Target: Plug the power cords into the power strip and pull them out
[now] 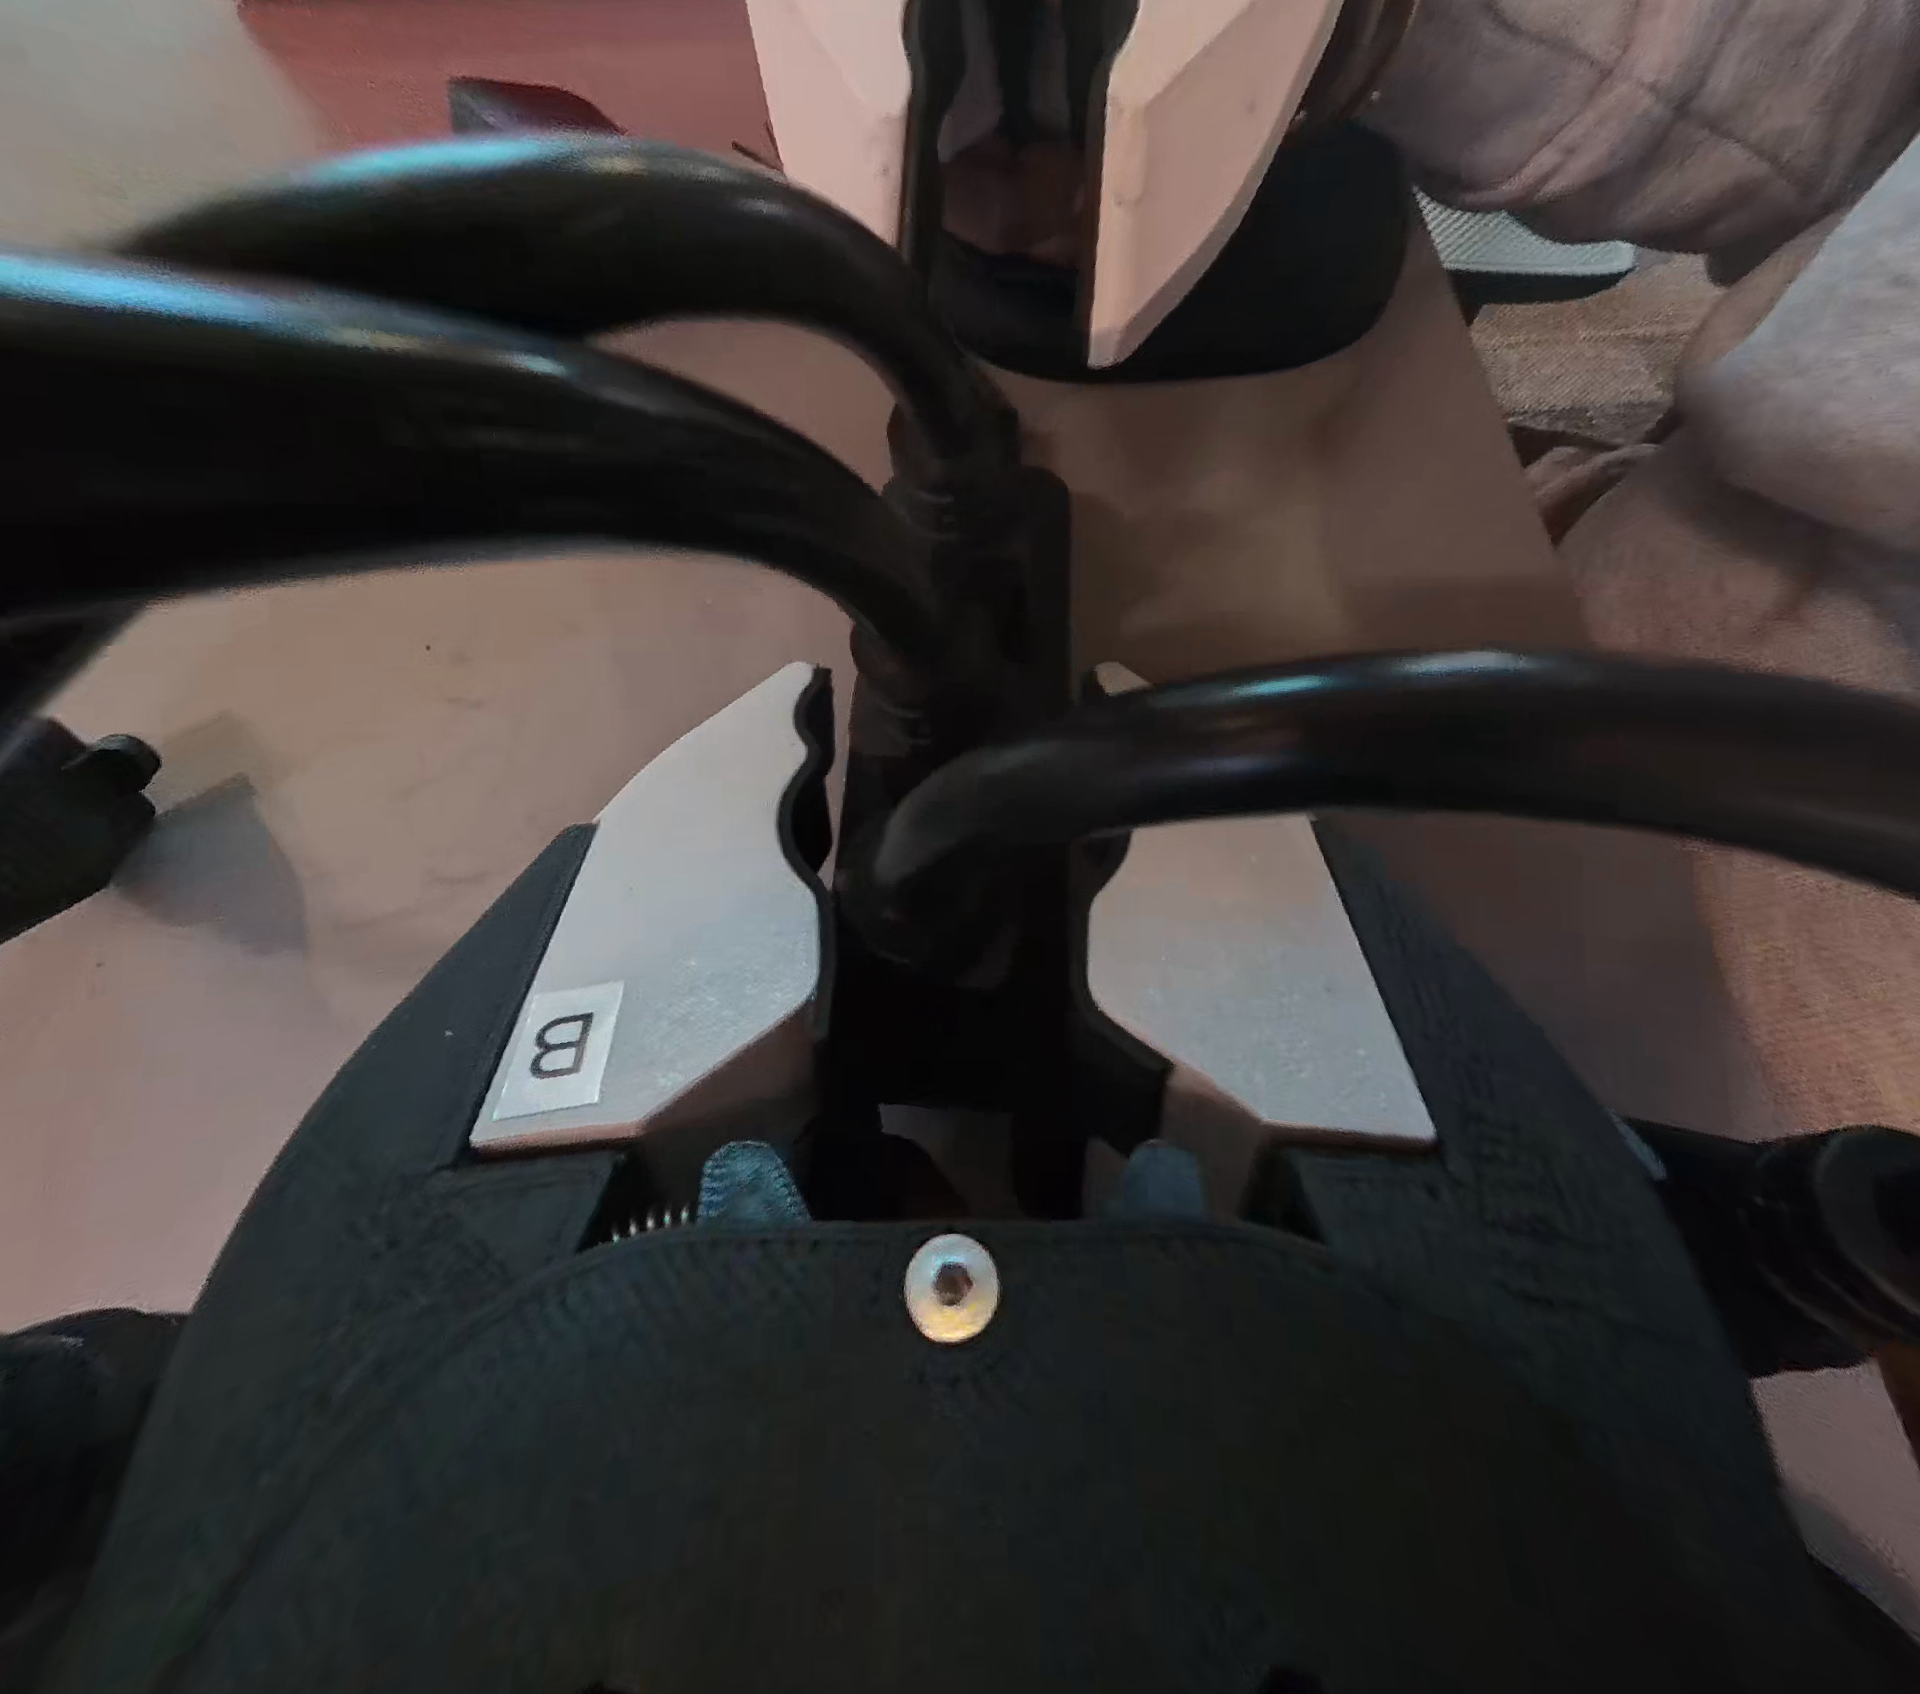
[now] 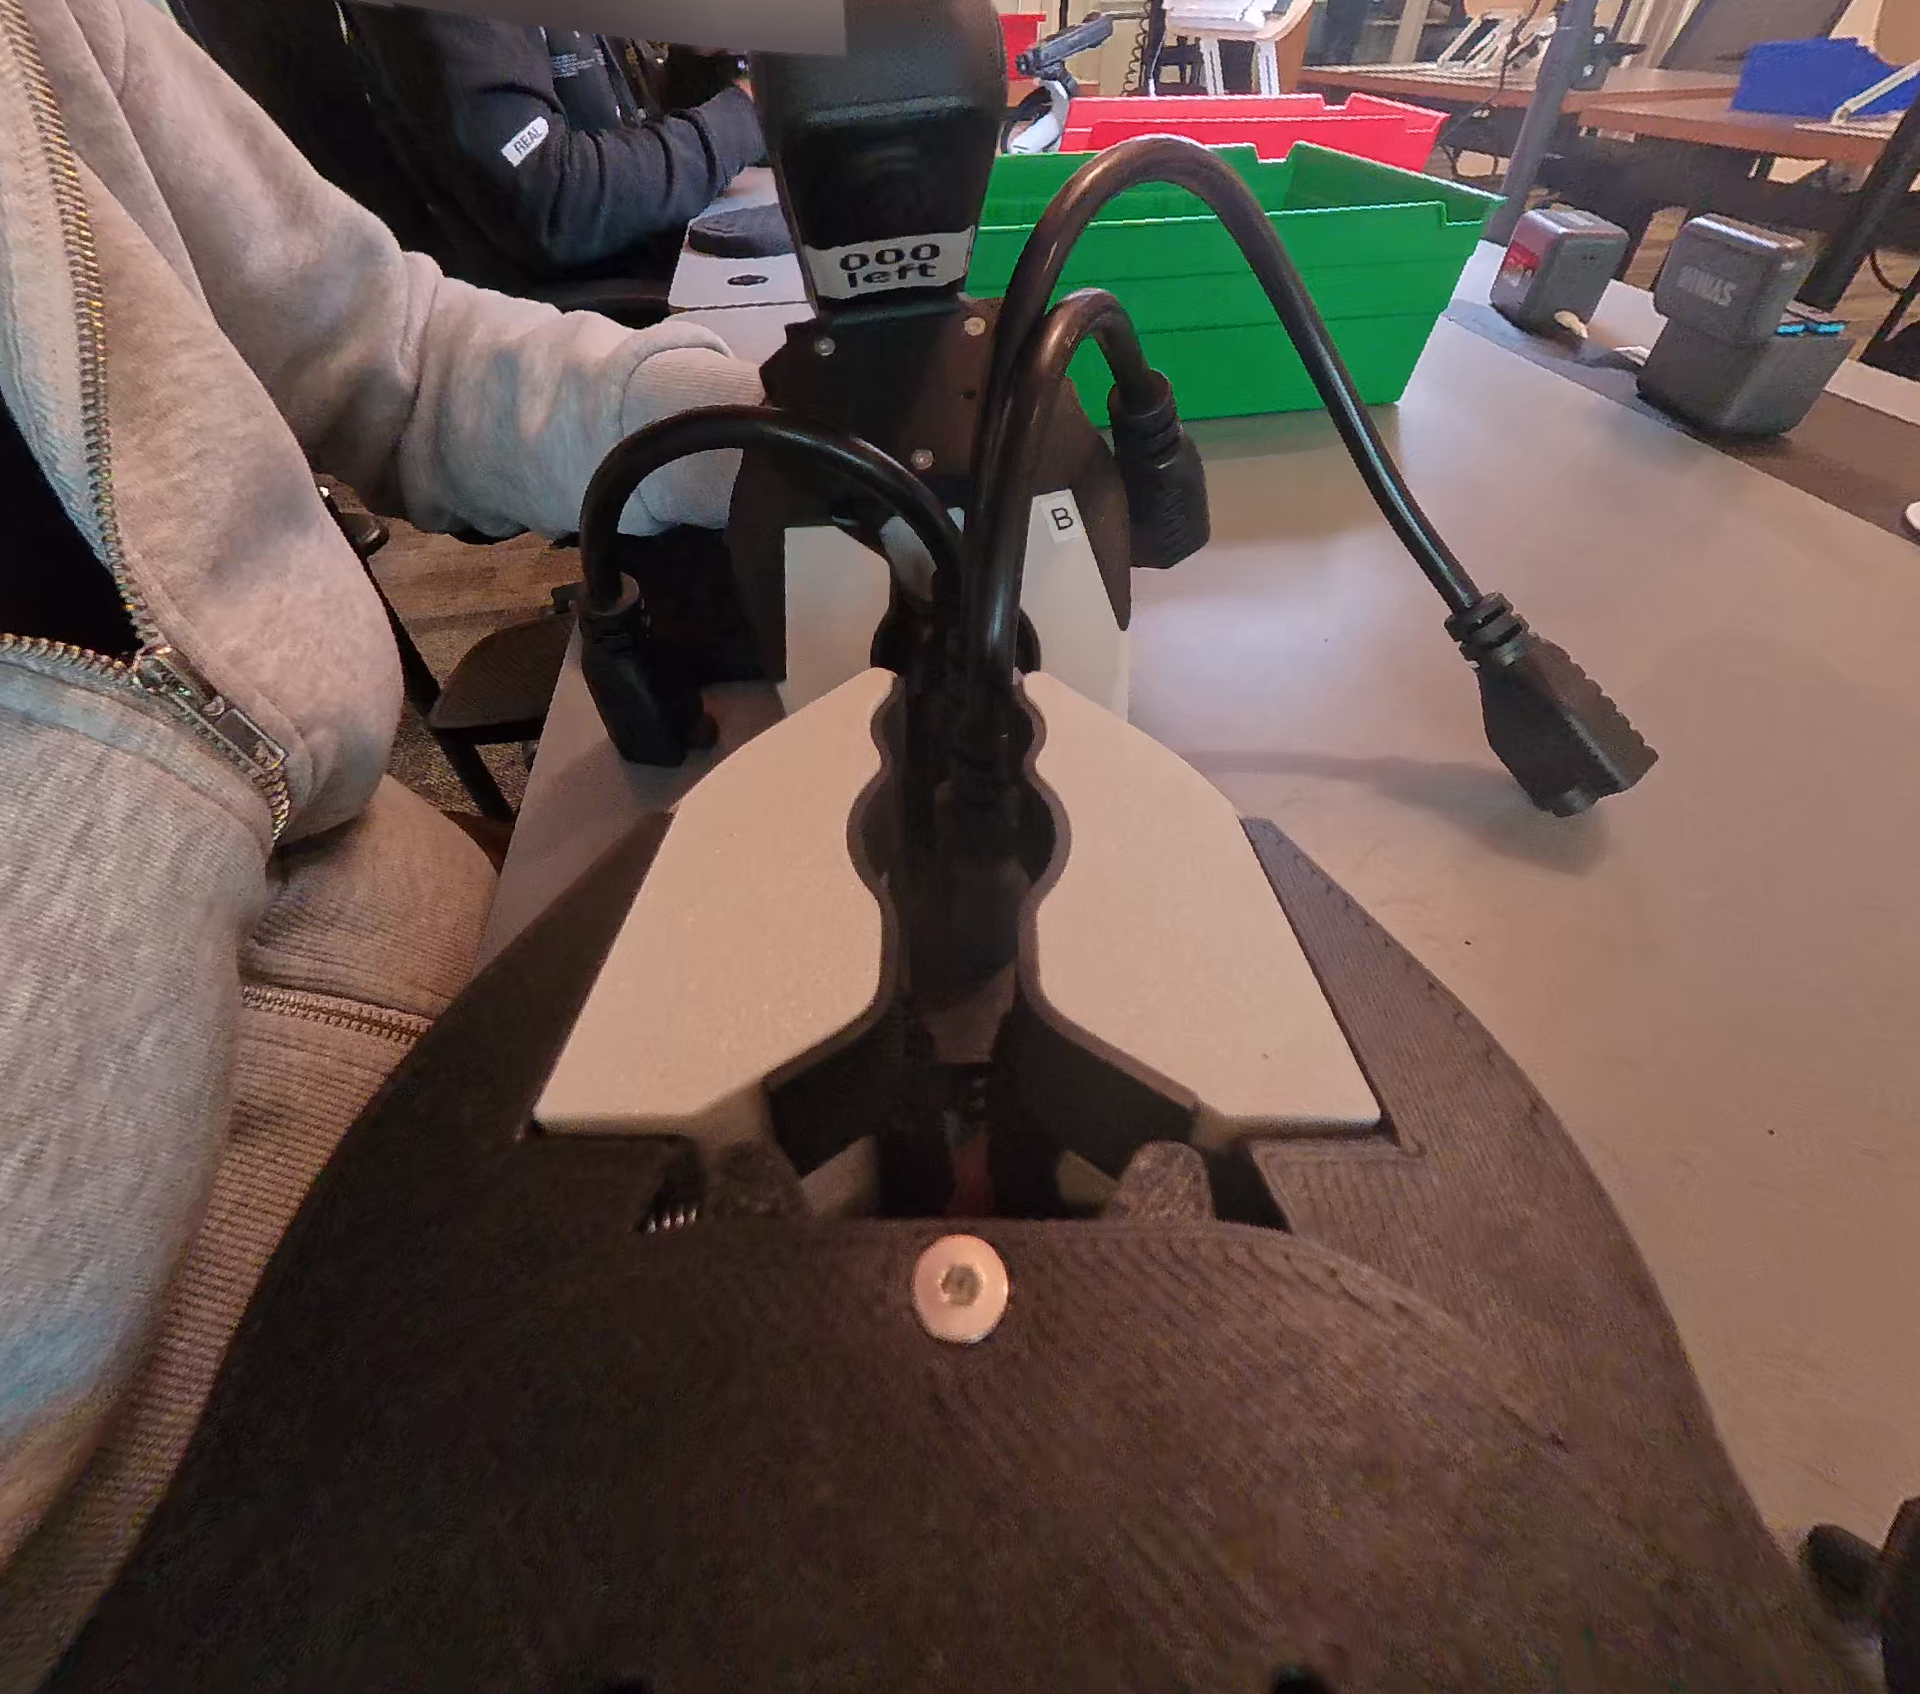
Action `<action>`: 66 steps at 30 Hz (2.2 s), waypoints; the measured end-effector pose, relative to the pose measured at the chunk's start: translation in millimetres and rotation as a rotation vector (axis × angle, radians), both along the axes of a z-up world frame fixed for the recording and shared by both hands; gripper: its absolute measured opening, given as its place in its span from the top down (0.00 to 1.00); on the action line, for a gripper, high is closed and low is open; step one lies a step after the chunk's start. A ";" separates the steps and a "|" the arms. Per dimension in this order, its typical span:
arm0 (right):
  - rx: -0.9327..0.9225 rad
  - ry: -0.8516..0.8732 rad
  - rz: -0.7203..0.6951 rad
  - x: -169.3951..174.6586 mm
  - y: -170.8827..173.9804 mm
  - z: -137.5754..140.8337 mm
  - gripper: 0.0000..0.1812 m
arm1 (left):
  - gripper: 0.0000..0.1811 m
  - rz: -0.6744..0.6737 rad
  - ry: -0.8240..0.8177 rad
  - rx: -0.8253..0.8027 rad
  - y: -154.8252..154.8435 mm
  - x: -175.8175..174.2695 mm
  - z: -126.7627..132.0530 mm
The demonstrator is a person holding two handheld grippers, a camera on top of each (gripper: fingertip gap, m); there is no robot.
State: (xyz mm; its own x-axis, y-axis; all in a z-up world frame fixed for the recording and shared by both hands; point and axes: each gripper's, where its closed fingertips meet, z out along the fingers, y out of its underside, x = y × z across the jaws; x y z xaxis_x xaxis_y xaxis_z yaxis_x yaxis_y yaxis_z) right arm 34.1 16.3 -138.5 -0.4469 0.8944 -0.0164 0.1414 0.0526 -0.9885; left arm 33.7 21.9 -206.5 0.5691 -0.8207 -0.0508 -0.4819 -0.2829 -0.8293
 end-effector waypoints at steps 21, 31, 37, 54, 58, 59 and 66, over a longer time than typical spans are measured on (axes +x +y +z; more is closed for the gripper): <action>0.047 -0.148 -0.030 -11.8 1.1 -20.3 0.91 | 0.74 0.016 0.049 -0.008 0.1 -3.6 -7.1; 0.094 -0.146 -0.069 -14.4 3.3 -21.2 0.91 | 0.73 0.014 0.143 0.008 -0.6 -14.7 -16.6; 0.232 -0.223 -0.087 -36.8 26.8 -23.1 0.91 | 0.75 0.052 0.114 -0.048 19.0 -37.2 -16.5; 0.377 -0.494 0.015 -21.4 48.2 -88.5 0.76 | 0.72 0.058 0.129 -0.053 20.8 -52.7 -19.9; 0.365 -0.491 -0.002 -21.0 50.8 -88.0 0.75 | 0.69 0.053 0.121 -0.077 16.4 -54.2 -20.4; 0.365 -0.498 -0.015 -20.7 52.9 -88.2 0.75 | 0.69 0.056 0.119 -0.083 16.1 -55.7 -20.6; 0.351 -0.433 -0.055 -23.6 58.2 -77.1 0.67 | 0.51 0.094 0.110 -0.063 19.6 -61.0 -17.8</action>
State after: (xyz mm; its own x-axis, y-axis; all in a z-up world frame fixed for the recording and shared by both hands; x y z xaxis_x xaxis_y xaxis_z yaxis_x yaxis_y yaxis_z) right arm 10.5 74.6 -215.6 -0.4179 0.9012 0.1147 0.5427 0.3489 -0.7640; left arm -27.3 41.5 -224.3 0.6371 -0.7679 -0.0665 -0.5376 -0.3809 -0.7523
